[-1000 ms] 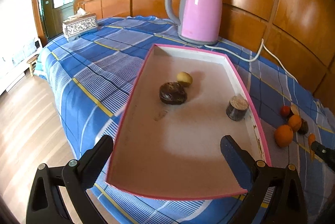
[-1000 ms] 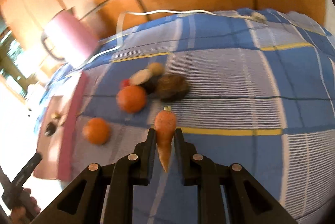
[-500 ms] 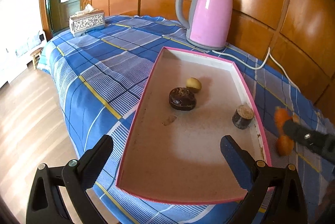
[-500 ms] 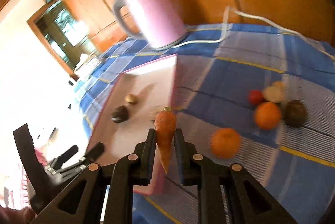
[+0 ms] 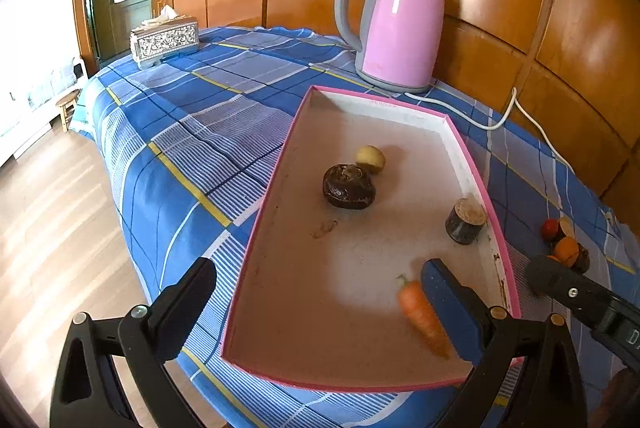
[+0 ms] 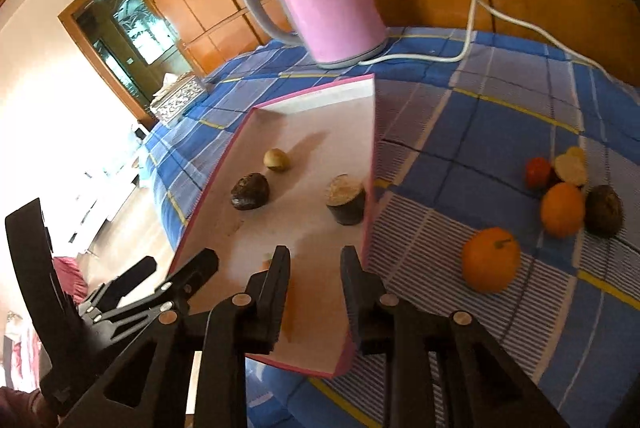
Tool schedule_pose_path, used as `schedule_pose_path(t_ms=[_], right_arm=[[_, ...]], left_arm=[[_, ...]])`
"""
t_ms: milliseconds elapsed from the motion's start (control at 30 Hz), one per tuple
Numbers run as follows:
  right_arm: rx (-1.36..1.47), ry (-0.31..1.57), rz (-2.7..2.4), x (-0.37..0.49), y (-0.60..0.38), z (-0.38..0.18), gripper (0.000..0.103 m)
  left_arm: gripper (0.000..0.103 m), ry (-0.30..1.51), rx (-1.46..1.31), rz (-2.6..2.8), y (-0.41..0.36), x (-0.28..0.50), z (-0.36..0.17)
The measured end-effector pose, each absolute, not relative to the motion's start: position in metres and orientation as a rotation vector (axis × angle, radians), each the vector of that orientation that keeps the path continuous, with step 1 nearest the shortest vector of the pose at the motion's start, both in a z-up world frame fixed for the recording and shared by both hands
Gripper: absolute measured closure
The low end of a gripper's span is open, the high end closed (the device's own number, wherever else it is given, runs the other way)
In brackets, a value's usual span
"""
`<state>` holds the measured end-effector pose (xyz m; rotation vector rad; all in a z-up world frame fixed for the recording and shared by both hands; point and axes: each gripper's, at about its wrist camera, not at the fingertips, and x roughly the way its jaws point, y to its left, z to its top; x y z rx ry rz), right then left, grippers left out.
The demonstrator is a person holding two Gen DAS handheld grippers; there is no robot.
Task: Organize fruits
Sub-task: 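Carry the carrot with the right gripper and drop it into the tray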
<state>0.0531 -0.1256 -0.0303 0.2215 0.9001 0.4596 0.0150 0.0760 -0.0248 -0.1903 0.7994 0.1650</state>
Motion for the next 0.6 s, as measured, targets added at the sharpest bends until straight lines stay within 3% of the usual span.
schedule_pose_path(t_ms=[600], right_arm=[[0.263,0.864,0.128,0.021,-0.208,-0.043,0.070]], left_arm=[[0.000,0.780,-0.098,0.033,0.046,0.012,-0.020]])
